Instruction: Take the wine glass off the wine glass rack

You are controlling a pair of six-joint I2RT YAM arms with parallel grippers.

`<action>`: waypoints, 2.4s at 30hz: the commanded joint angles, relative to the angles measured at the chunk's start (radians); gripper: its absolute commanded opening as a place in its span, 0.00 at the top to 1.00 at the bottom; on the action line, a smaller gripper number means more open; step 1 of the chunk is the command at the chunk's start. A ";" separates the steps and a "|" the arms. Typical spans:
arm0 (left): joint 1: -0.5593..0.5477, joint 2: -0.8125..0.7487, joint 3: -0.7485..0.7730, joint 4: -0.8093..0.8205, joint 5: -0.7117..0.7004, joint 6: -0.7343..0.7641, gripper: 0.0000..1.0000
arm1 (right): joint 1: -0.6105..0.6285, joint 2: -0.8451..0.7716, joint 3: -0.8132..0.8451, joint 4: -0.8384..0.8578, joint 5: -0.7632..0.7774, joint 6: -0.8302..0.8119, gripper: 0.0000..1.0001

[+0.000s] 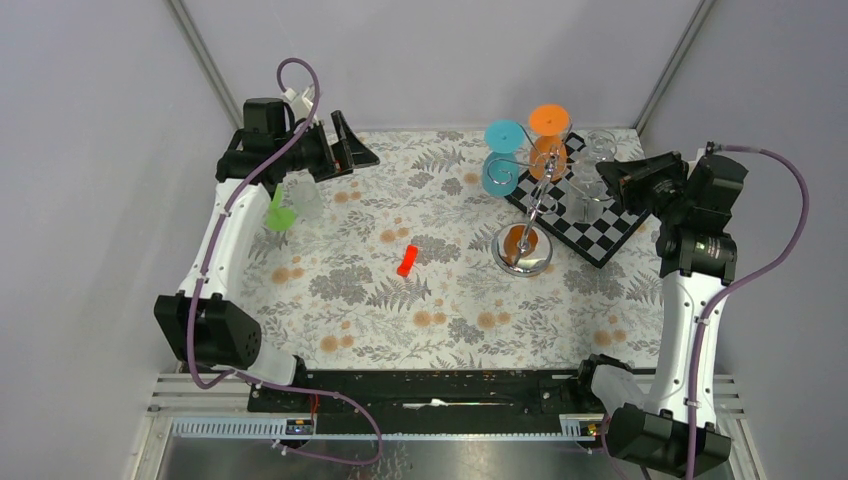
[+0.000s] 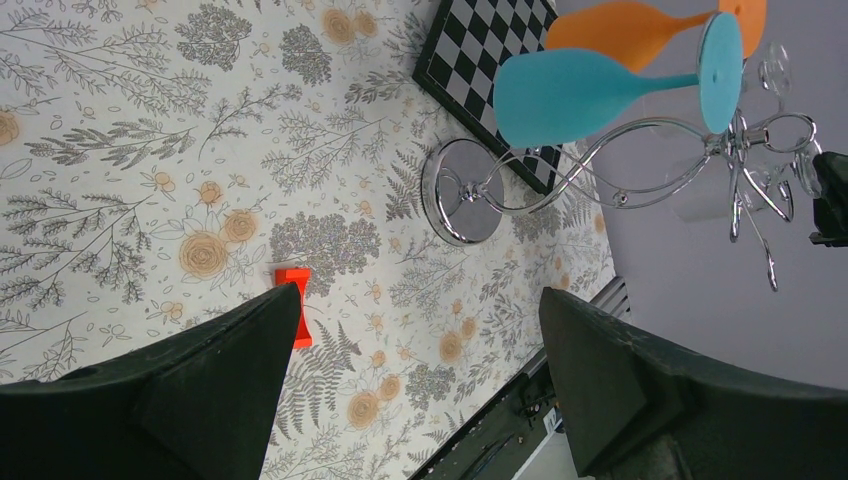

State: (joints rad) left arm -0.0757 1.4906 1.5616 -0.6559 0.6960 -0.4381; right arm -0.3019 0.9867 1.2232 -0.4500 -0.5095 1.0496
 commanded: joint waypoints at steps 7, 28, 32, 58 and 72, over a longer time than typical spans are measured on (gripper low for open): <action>0.002 -0.053 0.023 0.021 -0.010 0.002 0.03 | -0.002 0.013 0.040 0.121 0.073 -0.008 1.00; 0.001 -0.059 0.058 0.020 0.004 -0.016 0.02 | -0.002 -0.078 0.200 -0.214 0.415 -0.142 1.00; -0.005 -0.040 0.086 0.019 0.018 -0.039 0.02 | -0.002 -0.064 0.309 -0.361 0.447 -0.173 1.00; -0.124 -0.021 0.153 0.079 0.093 -0.183 0.02 | -0.002 -0.248 0.232 -0.321 -0.165 -0.079 1.00; -0.204 -0.089 -0.057 0.472 0.161 -0.484 0.02 | -0.002 -0.339 0.089 0.075 -0.407 0.264 1.00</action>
State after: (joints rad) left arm -0.2520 1.4723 1.5948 -0.4595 0.7940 -0.7471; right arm -0.3023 0.6682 1.3212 -0.6331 -0.7948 1.1374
